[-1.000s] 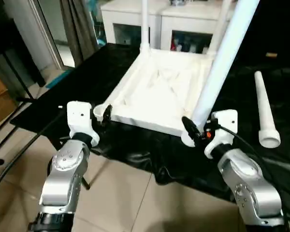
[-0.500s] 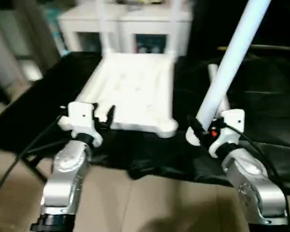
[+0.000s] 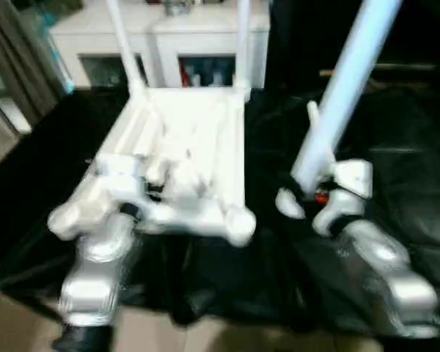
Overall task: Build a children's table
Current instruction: Move to table
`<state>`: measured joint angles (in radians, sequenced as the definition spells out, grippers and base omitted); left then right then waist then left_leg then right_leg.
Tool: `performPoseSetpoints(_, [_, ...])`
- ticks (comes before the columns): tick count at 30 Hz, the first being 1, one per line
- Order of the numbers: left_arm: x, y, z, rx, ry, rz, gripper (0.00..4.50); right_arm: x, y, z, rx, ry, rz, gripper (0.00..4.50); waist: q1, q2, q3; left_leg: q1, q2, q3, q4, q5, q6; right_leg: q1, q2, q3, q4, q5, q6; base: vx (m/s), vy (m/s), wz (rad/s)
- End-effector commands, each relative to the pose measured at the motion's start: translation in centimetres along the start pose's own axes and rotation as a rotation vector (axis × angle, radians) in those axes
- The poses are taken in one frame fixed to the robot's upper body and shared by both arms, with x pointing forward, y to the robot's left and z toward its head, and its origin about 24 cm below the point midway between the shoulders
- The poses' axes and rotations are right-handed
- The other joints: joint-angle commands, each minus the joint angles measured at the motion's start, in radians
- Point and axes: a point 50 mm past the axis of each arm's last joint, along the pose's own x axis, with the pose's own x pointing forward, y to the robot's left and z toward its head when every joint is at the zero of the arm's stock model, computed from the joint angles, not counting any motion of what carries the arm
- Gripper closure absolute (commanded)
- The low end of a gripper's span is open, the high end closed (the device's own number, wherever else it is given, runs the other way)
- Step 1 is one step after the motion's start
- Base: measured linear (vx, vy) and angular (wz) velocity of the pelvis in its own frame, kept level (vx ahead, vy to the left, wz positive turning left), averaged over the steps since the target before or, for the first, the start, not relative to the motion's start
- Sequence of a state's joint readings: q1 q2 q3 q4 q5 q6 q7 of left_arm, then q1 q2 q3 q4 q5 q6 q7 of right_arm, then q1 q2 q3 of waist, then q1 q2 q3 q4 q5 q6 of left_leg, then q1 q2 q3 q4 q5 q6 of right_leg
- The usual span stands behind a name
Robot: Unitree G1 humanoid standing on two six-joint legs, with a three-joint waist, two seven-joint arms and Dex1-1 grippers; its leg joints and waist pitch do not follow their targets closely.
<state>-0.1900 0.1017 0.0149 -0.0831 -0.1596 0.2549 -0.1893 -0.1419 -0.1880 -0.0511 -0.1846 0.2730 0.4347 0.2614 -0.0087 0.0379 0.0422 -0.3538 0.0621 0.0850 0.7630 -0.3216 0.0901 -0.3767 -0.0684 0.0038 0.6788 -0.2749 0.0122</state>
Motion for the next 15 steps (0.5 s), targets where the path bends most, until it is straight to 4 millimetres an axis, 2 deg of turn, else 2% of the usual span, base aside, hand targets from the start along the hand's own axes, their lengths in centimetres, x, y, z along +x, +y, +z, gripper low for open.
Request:
performPoseSetpoints(1, [-0.4,1.1,0.4,0.020,-0.009,0.033,1.52,0.3,1.1,0.8,0.002,-0.035,0.044,2.57,0.033,-0.039,-0.046,-0.098,0.007,-0.008,-0.006,0.101,-0.018,0.147,-0.130,0.087,-0.144,-0.016,-0.011,0.154,-0.041,-0.19])
performPoseSetpoints(2, [-0.3,0.9,0.3,0.014,-0.006,0.024,1.52,0.2,1.0,0.8,0.005,-0.037,0.039,2.57,0.035,-0.028,-0.029,-0.068,0.020,-0.002,-0.039,0.080,-0.117,0.122,-0.065,0.143,-0.174,-0.170,-0.131,0.154,-0.041,-0.19])
performPoseSetpoints(3, [-0.4,0.8,0.3,0.004,-0.011,0.015,1.52,0.2,0.9,0.8,0.012,-0.040,0.032,2.57,0.049,0.011,-0.043,-0.080,0.035,-0.014,-0.073,0.112,-0.135,0.146,-0.049,0.148,-0.170,-0.207,-0.171,0.156,0.022,-0.43])
performPoseSetpoints(4, [-0.4,0.6,0.3,-0.011,-0.016,0.002,1.52,0.2,0.9,0.9,0.007,-0.043,0.025,2.57,0.045,0.053,-0.039,-0.065,0.089,-0.018,-0.170,0.151,-0.115,0.134,-0.022,0.073,-0.167,-0.221,-0.153,0.169,0.100,-0.55])
performPoseSetpoints(5, [-0.4,0.5,0.2,-0.013,-0.008,-0.007,1.52,0.1,0.8,0.9,0.007,-0.044,0.024,2.57,-0.001,0.062,-0.026,0.000,0.183,-0.120,-0.260,0.062,-0.043,0.052,0.040,-0.019,-0.054,-0.151,-0.078,0.169,0.100,-0.55])
performPoseSetpoints(6, [-0.5,0.2,0.1,-0.013,-0.004,-0.025,1.52,0.1,0.8,0.9,0.004,-0.044,0.024,2.57,-0.008,0.092,-0.056,0.069,0.198,-0.148,-0.246,0.051,0.023,0.012,0.027,-0.026,-0.011,-0.123,-0.072,0.166,0.106,-0.21])
performPoseSetpoints(7, [-0.6,0.0,0.0,-0.010,-0.003,-0.040,1.52,0.0,0.8,0.9,0.003,-0.044,0.025,2.57,-0.016,0.078,-0.071,0.115,0.222,-0.165,-0.214,0.219,0.163,-0.028,-0.008,-0.019,0.012,-0.023,-0.040,0.152,0.049,0.02])
performPoseSetpoints(8, [-0.6,-0.1,0.0,-0.016,-0.008,-0.053,1.52,0.0,0.8,0.9,0.005,-0.046,0.029,2.57,-0.014,0.067,-0.075,0.103,0.211,-0.165,-0.169,0.666,0.258,-0.046,-0.035,0.000,0.003,0.109,0.021,0.152,0.049,0.02])
performPoseSetpoints(9, [-0.7,-0.3,0.1,-0.027,-0.015,-0.078,1.52,-0.1,0.8,0.9,0.007,-0.048,0.033,2.57,-0.006,0.060,-0.079,0.100,0.195,-0.153,-0.146,0.875,0.263,-0.052,-0.050,0.012,-0.014,0.181,0.044,0.096,0.032,-0.05])
performPoseSetpoints(10, [-0.8,-0.5,-0.1,-0.005,0.001,-0.113,1.52,-0.1,0.8,0.9,0.010,-0.048,0.043,2.57,0.002,0.025,-0.086,0.039,0.112,-0.112,-0.104,1.010,0.181,-0.007,-0.083,0.043,-0.066,0.412,0.040,0.000,0.000,0.00])
performPoseSetpoints(11, [-0.8,-0.5,-0.3,0.027,0.018,-0.145,1.52,-0.1,0.9,0.9,0.014,-0.048,0.053,2.57,0.026,-0.001,-0.084,-0.050,0.034,-0.052,-0.106,0.770,0.095,0.059,-0.082,0.049,-0.058,0.712,0.021,0.000,0.000,0.00])
performPoseSetpoints(12, [-1.0,-0.8,-0.4,0.015,0.035,-0.220,1.52,-0.2,1.0,1.0,0.033,-0.053,0.066,2.57,0.037,0.001,-0.087,-0.060,0.034,-0.041,-0.117,0.614,0.059,0.072,-0.088,0.048,-0.057,0.800,0.021,0.000,0.000,0.00])
performPoseSetpoints(13, [-1.1,-1.0,-0.5,0.001,0.045,-0.272,1.35,-0.3,1.0,1.0,0.048,-0.056,0.075,2.57,0.041,0.013,-0.083,-0.052,0.063,-0.032,-0.153,0.331,-0.036,0.078,-0.081,0.030,-0.058,0.825,-0.013,0.000,0.000,0.00])
performPoseSetpoints(15, [-1.4,-1.5,-0.4,0.006,0.048,-0.425,1.35,-0.7,1.3,1.2,0.066,-0.061,0.150,2.57,0.037,0.020,-0.075,-0.043,0.079,-0.035,-0.171,0.241,-0.075,0.076,-0.070,0.017,-0.067,0.687,-0.057,0.000,0.000,0.00])
